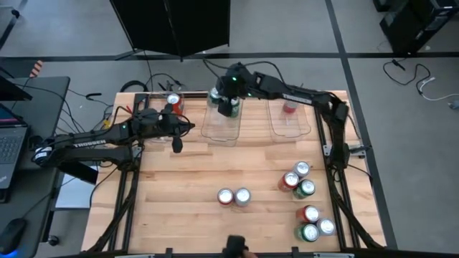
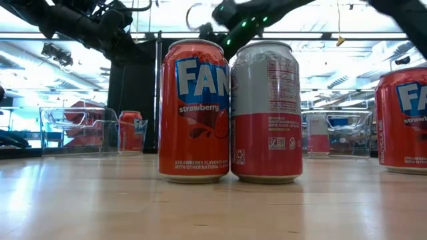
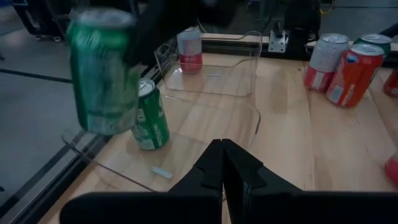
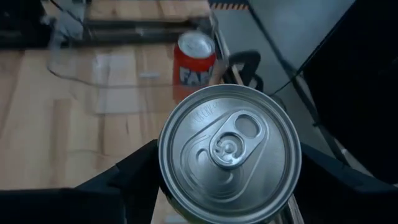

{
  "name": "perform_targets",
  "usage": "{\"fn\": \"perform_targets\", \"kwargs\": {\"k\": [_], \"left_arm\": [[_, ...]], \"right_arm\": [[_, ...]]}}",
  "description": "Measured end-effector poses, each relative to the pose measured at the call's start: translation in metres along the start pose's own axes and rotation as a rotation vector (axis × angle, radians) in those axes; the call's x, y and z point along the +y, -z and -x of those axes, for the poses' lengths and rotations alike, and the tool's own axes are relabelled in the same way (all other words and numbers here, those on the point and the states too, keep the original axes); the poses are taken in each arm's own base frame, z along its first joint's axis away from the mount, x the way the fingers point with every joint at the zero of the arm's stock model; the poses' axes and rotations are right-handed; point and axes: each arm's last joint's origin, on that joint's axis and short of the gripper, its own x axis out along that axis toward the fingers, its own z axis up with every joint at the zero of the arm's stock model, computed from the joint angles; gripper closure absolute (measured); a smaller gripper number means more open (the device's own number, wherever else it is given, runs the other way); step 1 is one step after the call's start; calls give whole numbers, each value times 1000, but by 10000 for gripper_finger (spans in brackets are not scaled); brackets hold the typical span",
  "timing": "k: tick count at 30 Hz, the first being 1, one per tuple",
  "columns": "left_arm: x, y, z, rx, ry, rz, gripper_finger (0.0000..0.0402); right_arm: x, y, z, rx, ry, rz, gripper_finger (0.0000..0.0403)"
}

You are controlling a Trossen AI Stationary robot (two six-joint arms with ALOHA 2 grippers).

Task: Sort soda cans
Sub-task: Put the top left green soda can into the middle transparent bin

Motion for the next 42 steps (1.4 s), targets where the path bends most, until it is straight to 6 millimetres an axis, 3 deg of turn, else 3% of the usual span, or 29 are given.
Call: {"fn": "perform_targets", "kwargs": {"k": [7,14,25,32,42], "left_arm": [[0,1,0,13,1,0,396],[0,3,0,35,3,-1,396],[-1,5,0,49,10,2,396],[-2,6,0,58,17,12,396],[-2,6,0,64,17,16,396]], "right_arm": [[-29,9,-39,126,2,10,118],[-33,35,-74,230,-32,-10,118],[-35,46,-85,263,-33,-18,118],[-36,46,-84,266,-15,-19,53],[-33,38,-79,256,34,10,48]]}}
